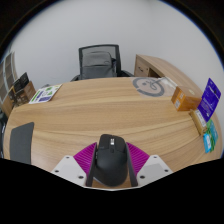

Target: Arrange mouse

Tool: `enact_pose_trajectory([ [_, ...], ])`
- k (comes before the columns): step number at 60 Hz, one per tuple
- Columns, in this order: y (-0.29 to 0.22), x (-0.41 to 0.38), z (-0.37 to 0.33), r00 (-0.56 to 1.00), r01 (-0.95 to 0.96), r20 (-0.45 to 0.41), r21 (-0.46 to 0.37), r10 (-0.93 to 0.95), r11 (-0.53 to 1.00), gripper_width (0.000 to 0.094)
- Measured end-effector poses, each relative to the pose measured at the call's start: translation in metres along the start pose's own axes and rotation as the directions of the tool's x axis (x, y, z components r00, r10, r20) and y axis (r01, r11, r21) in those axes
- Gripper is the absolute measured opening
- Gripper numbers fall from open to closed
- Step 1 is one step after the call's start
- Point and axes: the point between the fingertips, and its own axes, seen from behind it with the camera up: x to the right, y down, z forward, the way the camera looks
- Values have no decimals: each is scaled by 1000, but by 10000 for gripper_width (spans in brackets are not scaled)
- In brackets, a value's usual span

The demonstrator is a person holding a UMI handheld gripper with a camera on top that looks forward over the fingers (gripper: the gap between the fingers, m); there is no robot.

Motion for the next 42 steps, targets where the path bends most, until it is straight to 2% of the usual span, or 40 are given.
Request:
enact_pose_trajectory([
  [13, 1, 3, 0, 1000, -15, 1, -24, 15, 1000, 399],
  [19, -4, 23, -7, 994, -11, -107, -15, 9, 1000, 397],
  [21, -7, 23, -12, 993, -5, -119, -6, 4, 1000, 397],
  [34, -45, -12, -66, 997, -16, -72, 33, 18, 999, 398],
  [42, -87, -58, -100, 999, -16, -26, 101, 19, 995, 397],
])
